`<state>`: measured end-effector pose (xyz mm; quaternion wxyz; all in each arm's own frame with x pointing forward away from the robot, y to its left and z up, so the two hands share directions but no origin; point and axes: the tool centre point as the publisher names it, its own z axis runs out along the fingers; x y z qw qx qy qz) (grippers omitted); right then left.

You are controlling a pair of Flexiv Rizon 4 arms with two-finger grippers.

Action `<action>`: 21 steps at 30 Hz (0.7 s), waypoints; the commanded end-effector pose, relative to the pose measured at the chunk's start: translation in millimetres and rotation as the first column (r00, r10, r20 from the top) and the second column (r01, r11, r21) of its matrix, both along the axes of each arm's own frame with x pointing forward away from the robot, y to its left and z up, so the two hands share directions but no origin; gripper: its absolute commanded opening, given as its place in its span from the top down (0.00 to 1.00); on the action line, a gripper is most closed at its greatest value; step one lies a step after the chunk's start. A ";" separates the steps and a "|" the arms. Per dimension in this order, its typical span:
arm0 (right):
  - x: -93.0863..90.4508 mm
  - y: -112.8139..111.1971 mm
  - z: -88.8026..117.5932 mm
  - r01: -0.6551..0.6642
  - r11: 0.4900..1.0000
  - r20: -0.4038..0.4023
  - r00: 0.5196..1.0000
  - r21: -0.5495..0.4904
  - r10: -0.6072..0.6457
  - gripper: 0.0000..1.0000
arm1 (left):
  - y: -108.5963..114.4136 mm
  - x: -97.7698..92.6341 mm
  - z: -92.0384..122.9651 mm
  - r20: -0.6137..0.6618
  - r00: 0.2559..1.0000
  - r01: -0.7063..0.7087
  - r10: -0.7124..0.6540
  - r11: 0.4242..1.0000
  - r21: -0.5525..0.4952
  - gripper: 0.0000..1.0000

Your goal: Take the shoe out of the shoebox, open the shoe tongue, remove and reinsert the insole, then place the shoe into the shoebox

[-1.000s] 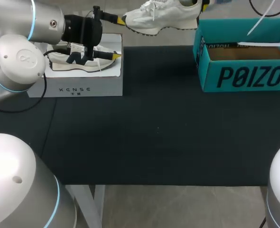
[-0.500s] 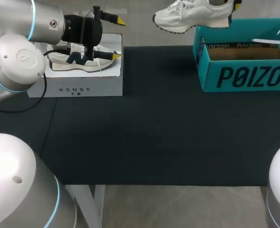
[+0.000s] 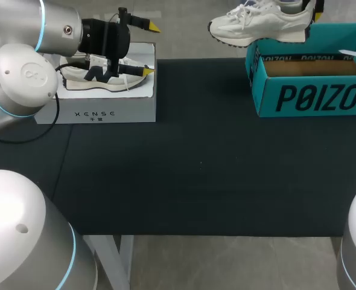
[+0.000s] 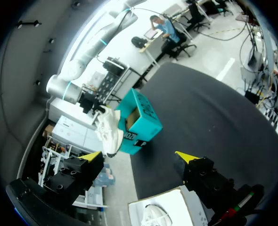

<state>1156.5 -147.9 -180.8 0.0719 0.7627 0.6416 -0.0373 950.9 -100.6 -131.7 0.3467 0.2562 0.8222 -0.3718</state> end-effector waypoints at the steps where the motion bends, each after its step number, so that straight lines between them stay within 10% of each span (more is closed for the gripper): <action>1: -2.1 -0.2 1.8 0.001 1.000 0.005 1.000 0.002 -0.001 1.00 | -0.7 0.4 0.2 -0.001 1.000 -0.001 0.001 1.000 0.004 0.00; 7: -2.1 -0.2 1.8 0.001 1.000 0.005 1.000 0.002 -0.001 1.00 | -0.7 0.4 0.2 -0.001 1.000 -0.001 0.001 1.000 0.004 0.00; 21: 1.4 -99.1 0.0 -0.003 1.000 -0.015 1.000 -0.005 0.003 1.00 | -0.7 0.4 0.2 -0.001 1.000 -0.001 0.001 1.000 0.004 0.00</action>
